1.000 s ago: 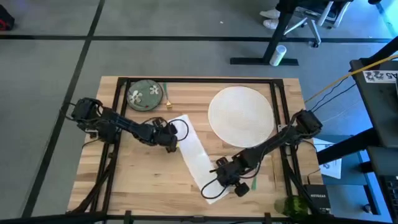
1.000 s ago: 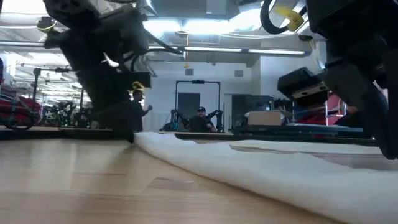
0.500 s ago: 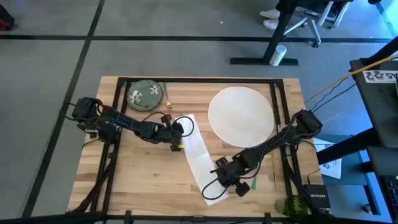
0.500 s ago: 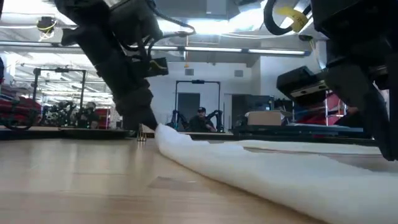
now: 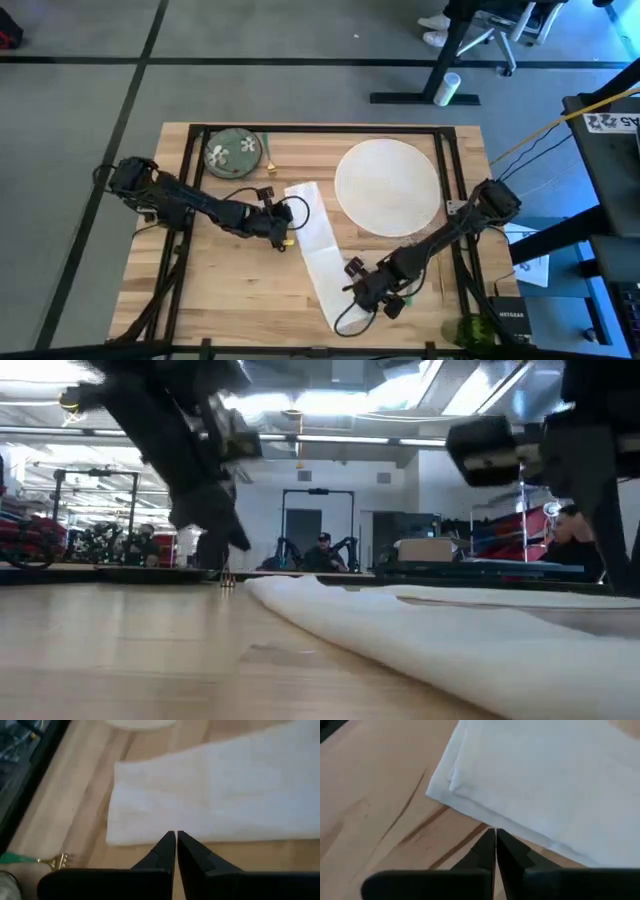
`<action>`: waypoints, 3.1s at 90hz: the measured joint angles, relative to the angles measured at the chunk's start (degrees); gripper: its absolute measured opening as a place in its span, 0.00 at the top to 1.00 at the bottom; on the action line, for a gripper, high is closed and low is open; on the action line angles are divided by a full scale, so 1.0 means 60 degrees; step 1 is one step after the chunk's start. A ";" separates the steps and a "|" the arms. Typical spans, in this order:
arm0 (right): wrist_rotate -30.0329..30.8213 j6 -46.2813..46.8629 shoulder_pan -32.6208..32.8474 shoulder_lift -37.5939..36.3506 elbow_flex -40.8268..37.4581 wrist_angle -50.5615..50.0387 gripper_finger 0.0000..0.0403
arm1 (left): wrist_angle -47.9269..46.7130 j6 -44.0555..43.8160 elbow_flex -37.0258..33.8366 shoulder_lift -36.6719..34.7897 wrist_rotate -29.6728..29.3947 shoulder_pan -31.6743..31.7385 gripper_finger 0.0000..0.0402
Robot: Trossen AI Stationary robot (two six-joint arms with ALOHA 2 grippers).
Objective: Set table place
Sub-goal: Fold the white table napkin
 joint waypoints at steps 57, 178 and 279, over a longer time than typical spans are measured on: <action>0.1434 0.0691 0.1231 0.0056 0.0496 0.0471 0.70 | -0.0128 0.0318 0.1208 -0.0497 -0.1600 -0.2929 1.00; 0.1708 0.2693 0.1594 0.2140 0.1913 -0.0758 0.68 | -0.1314 -0.1200 0.1206 -0.0491 -0.1613 -0.3314 1.00; 0.4130 0.2075 0.1354 0.2211 0.5789 -0.5471 1.00 | -0.1195 -0.1197 0.1197 -0.0489 -0.2287 -0.4233 1.00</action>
